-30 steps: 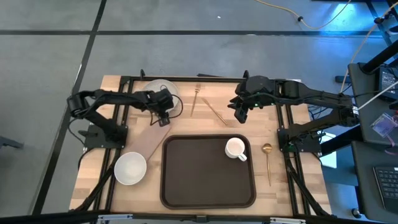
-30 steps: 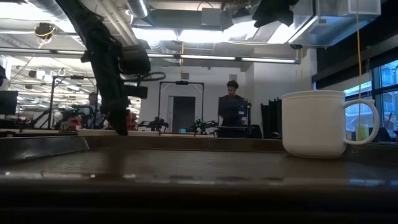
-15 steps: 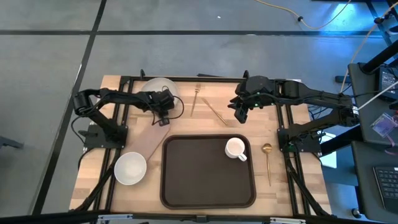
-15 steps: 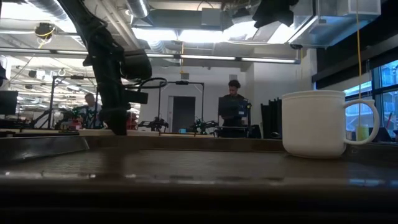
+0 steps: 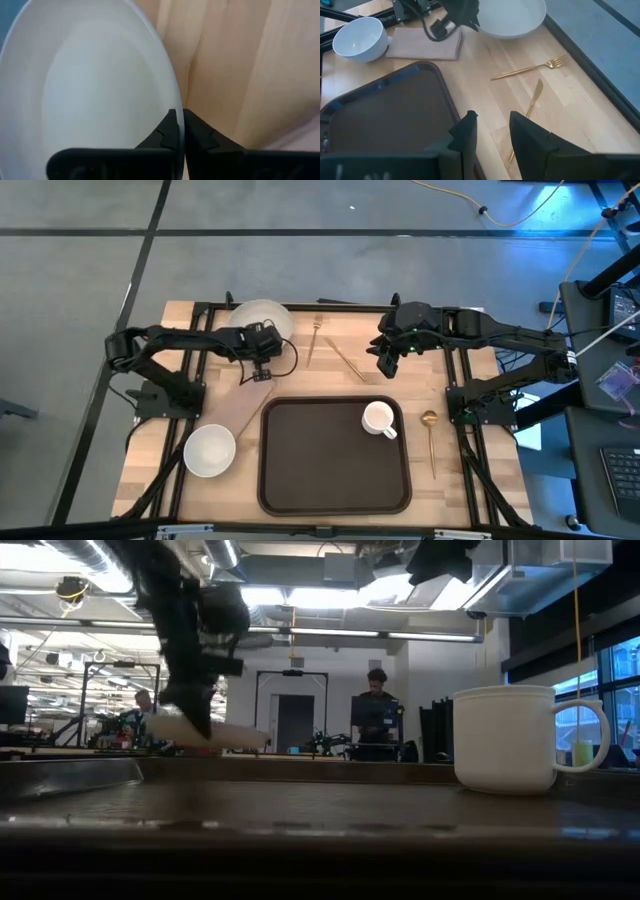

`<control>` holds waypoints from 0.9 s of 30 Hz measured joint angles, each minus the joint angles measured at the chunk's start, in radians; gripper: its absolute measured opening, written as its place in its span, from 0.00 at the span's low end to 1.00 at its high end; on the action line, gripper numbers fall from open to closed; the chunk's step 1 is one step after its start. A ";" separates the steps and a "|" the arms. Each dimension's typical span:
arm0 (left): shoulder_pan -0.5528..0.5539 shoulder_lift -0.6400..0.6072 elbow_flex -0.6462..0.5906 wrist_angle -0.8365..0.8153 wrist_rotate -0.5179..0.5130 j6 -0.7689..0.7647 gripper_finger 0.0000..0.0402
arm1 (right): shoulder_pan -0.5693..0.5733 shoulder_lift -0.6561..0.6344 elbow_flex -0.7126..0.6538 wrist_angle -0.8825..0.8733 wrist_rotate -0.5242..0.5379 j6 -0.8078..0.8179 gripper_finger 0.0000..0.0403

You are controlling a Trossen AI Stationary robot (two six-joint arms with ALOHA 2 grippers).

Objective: Set up tray
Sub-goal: Put the gray plate on the black serving tray to the bottom left of the white mug

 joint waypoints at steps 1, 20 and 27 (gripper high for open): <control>-0.011 -0.010 0.025 -0.018 0.002 -0.001 0.01 | 0.000 0.000 0.000 0.000 0.000 0.003 0.29; -0.486 -0.067 0.340 -0.220 0.071 -0.221 0.01 | 0.238 -0.104 -0.054 -0.082 0.387 0.316 0.29; -0.694 0.017 0.349 -0.088 0.014 -0.437 0.01 | 0.347 -0.147 -0.144 -0.082 0.353 0.427 0.29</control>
